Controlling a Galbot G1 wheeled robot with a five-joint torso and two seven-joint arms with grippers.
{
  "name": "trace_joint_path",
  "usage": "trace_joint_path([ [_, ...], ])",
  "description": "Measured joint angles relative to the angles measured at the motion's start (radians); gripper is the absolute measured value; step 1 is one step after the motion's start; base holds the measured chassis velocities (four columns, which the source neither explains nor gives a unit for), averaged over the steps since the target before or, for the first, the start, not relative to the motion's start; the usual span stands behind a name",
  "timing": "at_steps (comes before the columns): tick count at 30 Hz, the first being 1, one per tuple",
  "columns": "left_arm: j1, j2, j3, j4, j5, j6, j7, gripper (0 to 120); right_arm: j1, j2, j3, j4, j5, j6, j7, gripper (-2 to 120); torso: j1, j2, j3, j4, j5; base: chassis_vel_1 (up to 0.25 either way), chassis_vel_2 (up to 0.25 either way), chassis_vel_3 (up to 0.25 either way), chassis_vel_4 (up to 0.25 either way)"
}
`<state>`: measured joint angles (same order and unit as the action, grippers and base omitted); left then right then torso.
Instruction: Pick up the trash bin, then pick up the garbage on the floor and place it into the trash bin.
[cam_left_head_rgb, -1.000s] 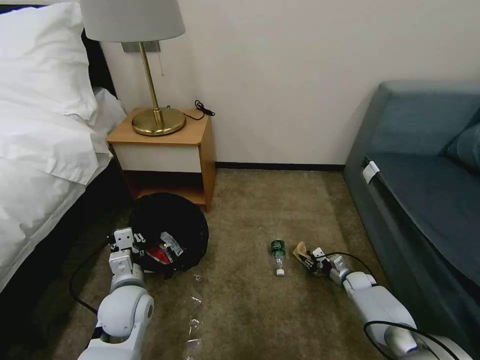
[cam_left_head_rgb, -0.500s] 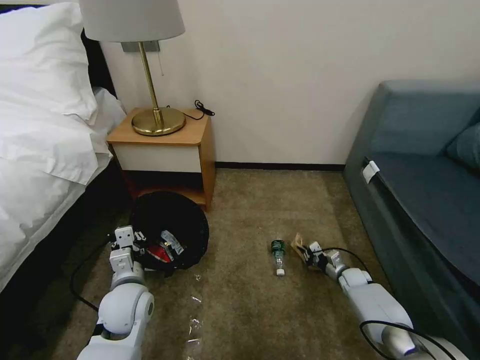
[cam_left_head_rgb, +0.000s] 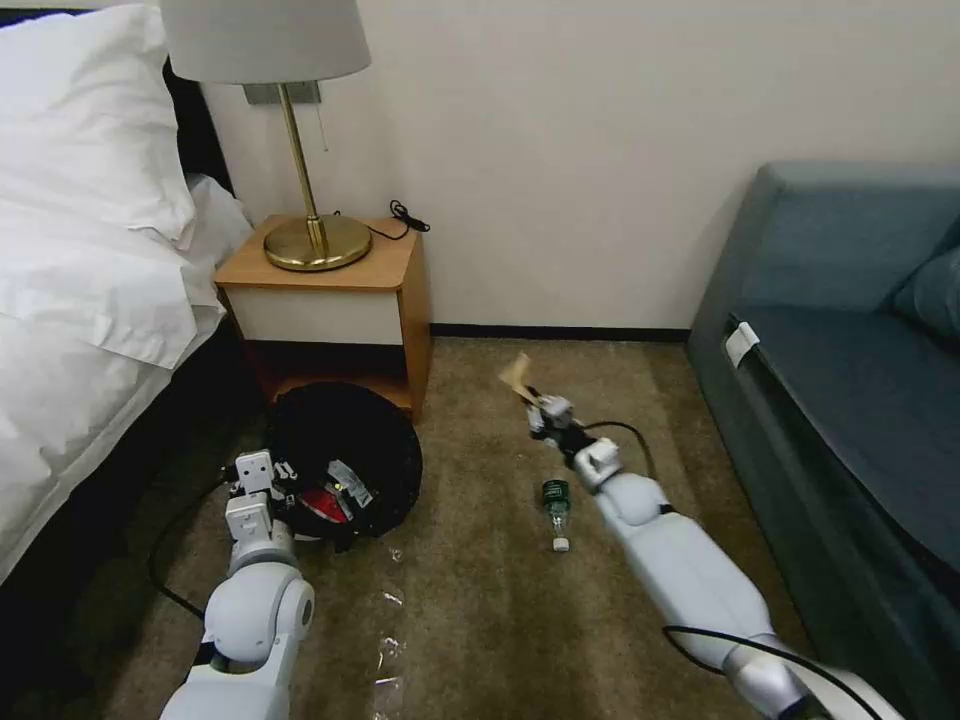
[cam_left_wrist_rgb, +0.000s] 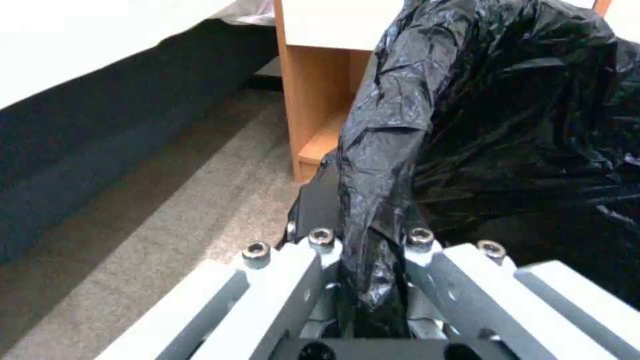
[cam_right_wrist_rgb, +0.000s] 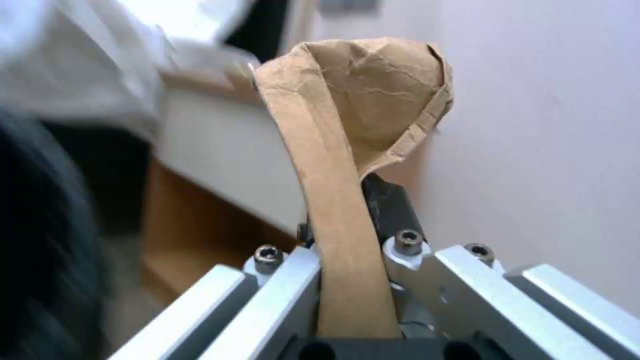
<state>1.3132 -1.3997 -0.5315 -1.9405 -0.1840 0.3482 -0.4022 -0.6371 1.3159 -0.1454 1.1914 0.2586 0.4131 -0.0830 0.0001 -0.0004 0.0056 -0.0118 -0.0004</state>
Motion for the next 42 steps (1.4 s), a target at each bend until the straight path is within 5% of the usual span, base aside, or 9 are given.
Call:
trace_joint_path([
  [11, -0.025, -0.018, 0.012, 0.009, 0.004, 0.002, -0.002, 3, 0.061, 0.052, -0.226, 0.187, 0.092, -0.050, 0.166, 0, 0.000, 0.000, 0.000, -0.0002, 0.0000, 0.000, 0.000, 0.000, 0.000],
  [35, -0.029, -0.038, 0.026, 0.006, 0.014, 0.009, -0.007, 3, -0.013, 0.100, -0.341, 0.193, 0.073, -0.024, 0.206, 0, 0.000, 0.000, 0.000, -0.0003, 0.0002, 0.000, 0.000, 0.000, 0.000],
  [39, -0.030, -0.039, 0.028, 0.006, 0.014, 0.010, -0.008, 3, -0.013, 0.103, -0.341, 0.190, 0.072, -0.024, 0.196, 6, 0.000, 0.000, 0.000, -0.0002, 0.0002, 0.000, 0.000, 0.000, 0.000],
  [42, -0.035, -0.039, 0.031, 0.006, 0.013, 0.013, -0.009, 3, -0.013, 0.104, -0.339, 0.184, 0.074, -0.024, 0.179, 25, 0.000, 0.000, 0.000, -0.0002, 0.0002, 0.000, 0.000, 0.000, 0.000],
])
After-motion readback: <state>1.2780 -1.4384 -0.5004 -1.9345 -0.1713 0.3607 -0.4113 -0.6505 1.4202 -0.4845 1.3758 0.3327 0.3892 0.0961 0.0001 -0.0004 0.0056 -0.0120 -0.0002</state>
